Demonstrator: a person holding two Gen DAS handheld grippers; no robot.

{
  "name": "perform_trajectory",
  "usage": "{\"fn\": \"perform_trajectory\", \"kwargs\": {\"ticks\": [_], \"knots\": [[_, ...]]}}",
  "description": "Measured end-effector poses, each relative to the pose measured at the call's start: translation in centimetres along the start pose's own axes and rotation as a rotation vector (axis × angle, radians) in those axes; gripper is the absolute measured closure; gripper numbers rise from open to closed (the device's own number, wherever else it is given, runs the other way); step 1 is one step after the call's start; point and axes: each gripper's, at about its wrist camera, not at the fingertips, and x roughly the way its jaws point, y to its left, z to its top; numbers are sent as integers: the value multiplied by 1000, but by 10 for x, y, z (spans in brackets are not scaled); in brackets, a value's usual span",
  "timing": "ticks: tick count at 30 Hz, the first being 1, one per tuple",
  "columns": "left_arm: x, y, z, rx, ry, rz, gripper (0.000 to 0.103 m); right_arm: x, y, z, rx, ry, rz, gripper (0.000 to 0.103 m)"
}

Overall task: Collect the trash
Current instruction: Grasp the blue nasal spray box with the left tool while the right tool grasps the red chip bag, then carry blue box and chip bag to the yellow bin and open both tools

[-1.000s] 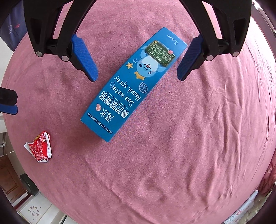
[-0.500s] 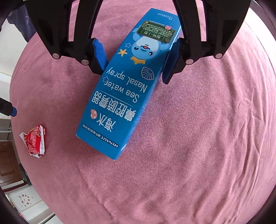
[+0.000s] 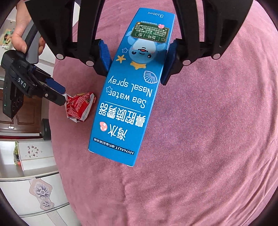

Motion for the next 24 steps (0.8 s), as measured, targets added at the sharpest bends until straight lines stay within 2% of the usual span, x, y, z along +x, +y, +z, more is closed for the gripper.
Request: {"fn": "perform_trajectory", "kwargs": {"ticks": [5, 7, 9, 13, 17, 24], "knots": [[-2, -20, -10, -21, -29, 26, 50, 20, -3, 13, 32, 43, 12, 25], [-6, -23, -19, -16, -37, 42, 50, 20, -1, 13, 18, 37, -9, 34], [-12, -28, -11, 4, -42, 67, 50, 20, 4, 12, -9, 30, 10, 52], [-14, -45, -1, 22, -57, 89, 50, 8, 3, 3, -41, 10, 32, 64], [-23, -60, -5, 50, -73, 99, 50, -12, -7, -13, -63, 5, 84, 66], [-17, -101, -32, 47, -51, 68, 50, -64, -44, -40, -112, -39, 125, 67]]}}
